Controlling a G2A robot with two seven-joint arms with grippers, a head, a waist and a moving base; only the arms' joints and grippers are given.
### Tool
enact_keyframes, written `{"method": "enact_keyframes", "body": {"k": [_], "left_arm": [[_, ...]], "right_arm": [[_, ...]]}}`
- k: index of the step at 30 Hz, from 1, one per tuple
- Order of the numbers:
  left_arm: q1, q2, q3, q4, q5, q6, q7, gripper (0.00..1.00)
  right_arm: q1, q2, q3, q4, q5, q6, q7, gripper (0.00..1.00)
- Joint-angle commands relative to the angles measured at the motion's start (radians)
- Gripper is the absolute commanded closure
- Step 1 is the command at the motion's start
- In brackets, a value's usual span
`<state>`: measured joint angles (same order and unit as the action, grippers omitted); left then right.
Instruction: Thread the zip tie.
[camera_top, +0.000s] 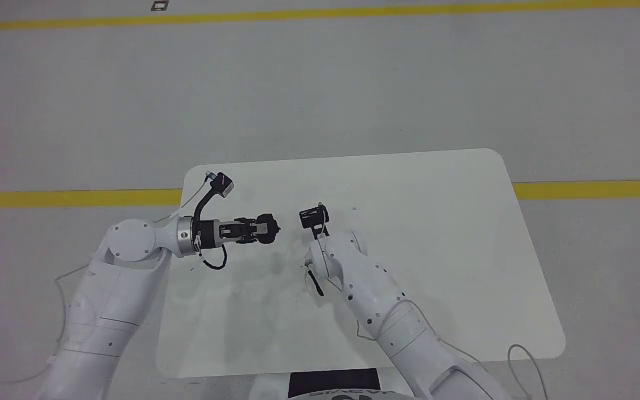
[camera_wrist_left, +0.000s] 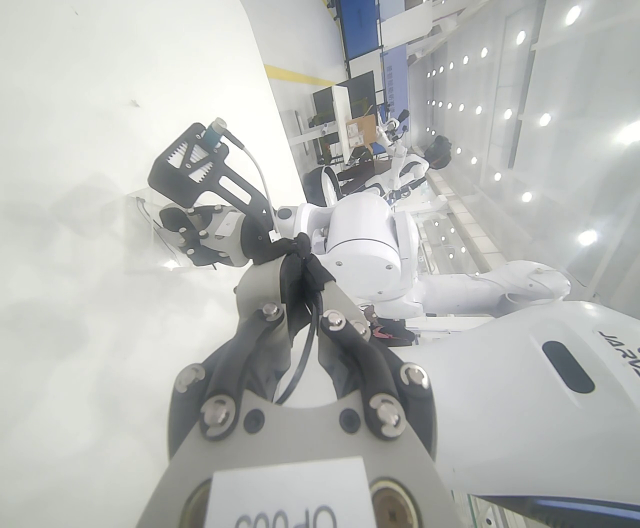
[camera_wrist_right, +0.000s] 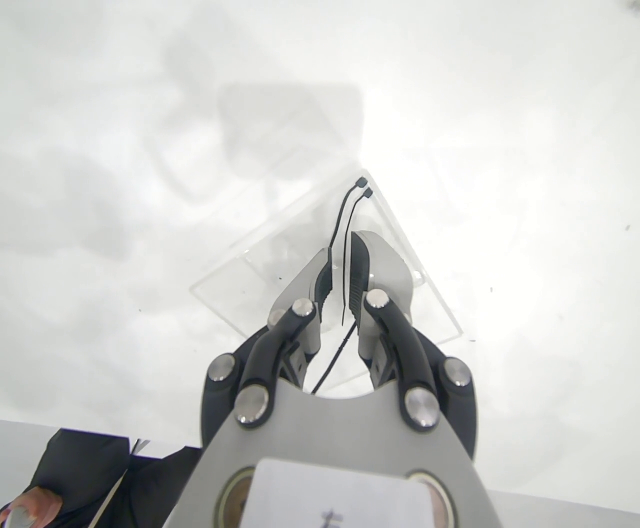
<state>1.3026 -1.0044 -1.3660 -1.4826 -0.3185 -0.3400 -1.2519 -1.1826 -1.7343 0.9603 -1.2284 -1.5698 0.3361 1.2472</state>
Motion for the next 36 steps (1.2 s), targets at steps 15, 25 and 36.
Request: {"method": "enact_keyframes", "body": {"k": [15,25,36], "left_arm": [[0.000,0.000,0.000,0.000,0.000,0.000,0.000,1.00],[0.000,0.000,0.000,0.000,0.000,0.000,0.000,1.00],[0.000,0.000,0.000,0.000,0.000,0.000,0.000,1.00]], "right_arm": [[0.011,-0.004,0.007,0.025,0.000,0.004,-0.002,1.00],[-0.011,0.006,0.014,-0.046,0.000,0.004,0.007,1.00],[-0.111,0.033,0.060,-0.269,0.022,-0.056,0.018,1.00]]}}
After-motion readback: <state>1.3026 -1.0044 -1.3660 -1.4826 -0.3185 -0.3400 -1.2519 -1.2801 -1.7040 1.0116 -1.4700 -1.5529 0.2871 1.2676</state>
